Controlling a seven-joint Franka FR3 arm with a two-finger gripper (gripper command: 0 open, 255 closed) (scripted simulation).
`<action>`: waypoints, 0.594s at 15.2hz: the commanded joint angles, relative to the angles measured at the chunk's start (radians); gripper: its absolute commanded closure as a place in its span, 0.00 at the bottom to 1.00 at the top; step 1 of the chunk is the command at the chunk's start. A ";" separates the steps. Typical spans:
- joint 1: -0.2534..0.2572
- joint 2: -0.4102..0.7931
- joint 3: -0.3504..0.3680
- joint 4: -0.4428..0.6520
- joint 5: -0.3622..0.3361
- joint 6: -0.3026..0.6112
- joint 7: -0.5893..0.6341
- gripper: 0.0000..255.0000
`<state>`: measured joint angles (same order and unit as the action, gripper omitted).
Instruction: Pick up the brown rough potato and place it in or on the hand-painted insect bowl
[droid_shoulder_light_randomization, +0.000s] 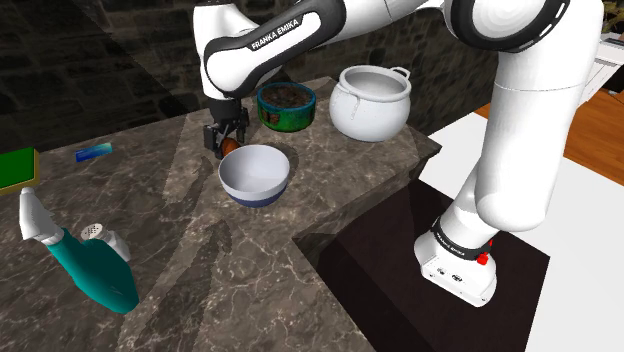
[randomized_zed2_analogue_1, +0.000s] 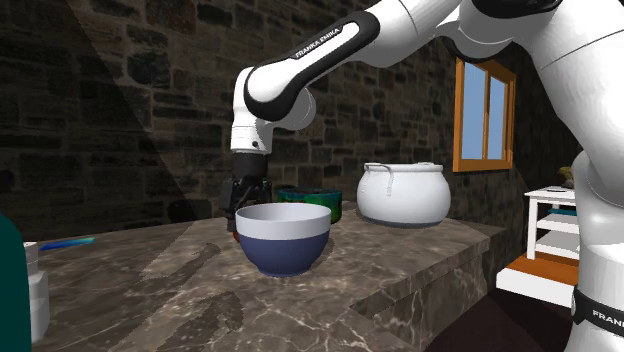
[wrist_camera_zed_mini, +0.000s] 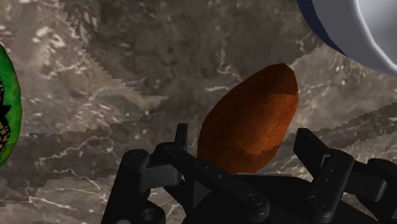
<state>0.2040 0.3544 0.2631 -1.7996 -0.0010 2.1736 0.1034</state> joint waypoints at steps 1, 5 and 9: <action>0.000 0.000 0.000 0.000 0.000 0.000 0.000 0.00; 0.000 0.000 0.000 0.000 0.000 0.000 0.000 1.00; 0.000 0.000 0.000 0.000 0.000 0.000 0.000 1.00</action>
<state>0.2042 0.3544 0.2632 -1.7988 -0.0011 2.1737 0.1036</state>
